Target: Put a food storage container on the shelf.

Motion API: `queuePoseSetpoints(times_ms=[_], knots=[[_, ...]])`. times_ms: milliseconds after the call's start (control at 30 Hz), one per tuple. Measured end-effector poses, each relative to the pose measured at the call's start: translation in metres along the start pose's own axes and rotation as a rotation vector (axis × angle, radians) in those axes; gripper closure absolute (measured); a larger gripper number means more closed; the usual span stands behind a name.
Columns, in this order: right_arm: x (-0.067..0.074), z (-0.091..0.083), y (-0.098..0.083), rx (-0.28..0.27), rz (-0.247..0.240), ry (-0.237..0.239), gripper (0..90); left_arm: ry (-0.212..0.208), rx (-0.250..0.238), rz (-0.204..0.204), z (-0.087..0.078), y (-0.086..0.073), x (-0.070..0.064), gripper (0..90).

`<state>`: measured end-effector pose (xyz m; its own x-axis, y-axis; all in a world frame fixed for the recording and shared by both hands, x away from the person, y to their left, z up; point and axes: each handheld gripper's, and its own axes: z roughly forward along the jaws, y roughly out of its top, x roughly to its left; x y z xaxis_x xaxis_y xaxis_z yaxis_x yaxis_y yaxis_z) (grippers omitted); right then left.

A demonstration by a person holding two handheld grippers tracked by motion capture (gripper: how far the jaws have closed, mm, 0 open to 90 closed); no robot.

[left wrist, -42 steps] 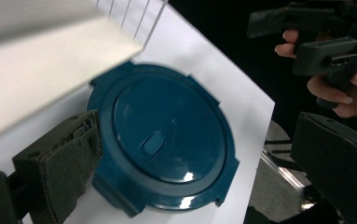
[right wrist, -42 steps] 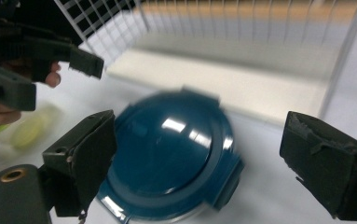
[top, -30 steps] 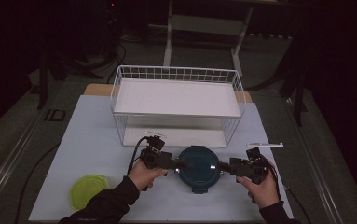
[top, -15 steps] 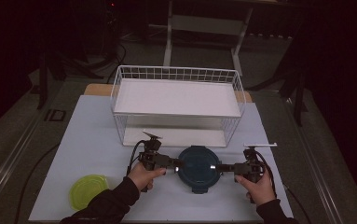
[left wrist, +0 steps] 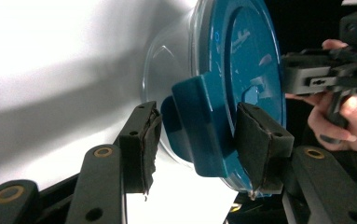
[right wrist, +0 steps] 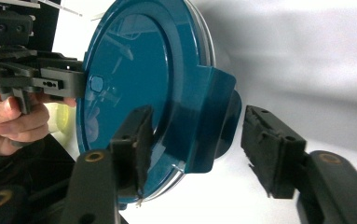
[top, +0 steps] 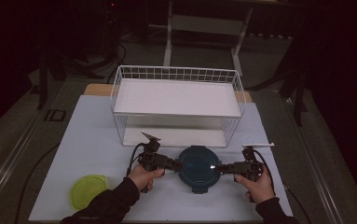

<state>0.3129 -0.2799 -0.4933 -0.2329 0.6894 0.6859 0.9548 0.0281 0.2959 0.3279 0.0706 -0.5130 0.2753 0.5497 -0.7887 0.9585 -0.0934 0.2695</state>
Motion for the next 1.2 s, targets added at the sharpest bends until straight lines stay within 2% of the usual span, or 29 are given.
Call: queuePoseSetpoints(times_ms=[133,433,533,733,800,933,1000,1200], knots=[[-0.004,0.0,0.001,0.008,0.037,0.023,45.6,-0.01,0.01,-0.011,0.001,0.0,0.0,50.4],[-0.018,0.003,0.002,0.039,0.137,0.128,48.8,-0.067,0.018,-0.078,0.003,0.0,0.007,52.1],[-0.021,0.004,0.002,0.044,0.157,0.155,49.9,-0.069,0.019,-0.078,0.004,0.0,0.007,52.4],[-0.017,0.003,0.003,0.055,0.158,0.128,50.3,-0.075,0.022,-0.088,0.004,0.001,0.008,53.1],[-0.017,0.003,0.003,0.058,0.164,0.116,53.3,-0.076,0.024,-0.093,0.004,0.001,0.008,53.3],[-0.017,0.003,0.002,0.056,0.17,0.113,53.5,-0.073,0.027,-0.099,0.004,0.002,0.008,53.5],[-0.016,0.002,0.002,0.055,0.172,0.113,54.0,-0.072,0.037,-0.086,0.003,0.002,0.006,53.9],[-0.008,-0.001,0.001,0.057,0.146,0.097,55.1,-0.064,0.042,-0.09,-0.001,-0.001,0.003,55.8]])
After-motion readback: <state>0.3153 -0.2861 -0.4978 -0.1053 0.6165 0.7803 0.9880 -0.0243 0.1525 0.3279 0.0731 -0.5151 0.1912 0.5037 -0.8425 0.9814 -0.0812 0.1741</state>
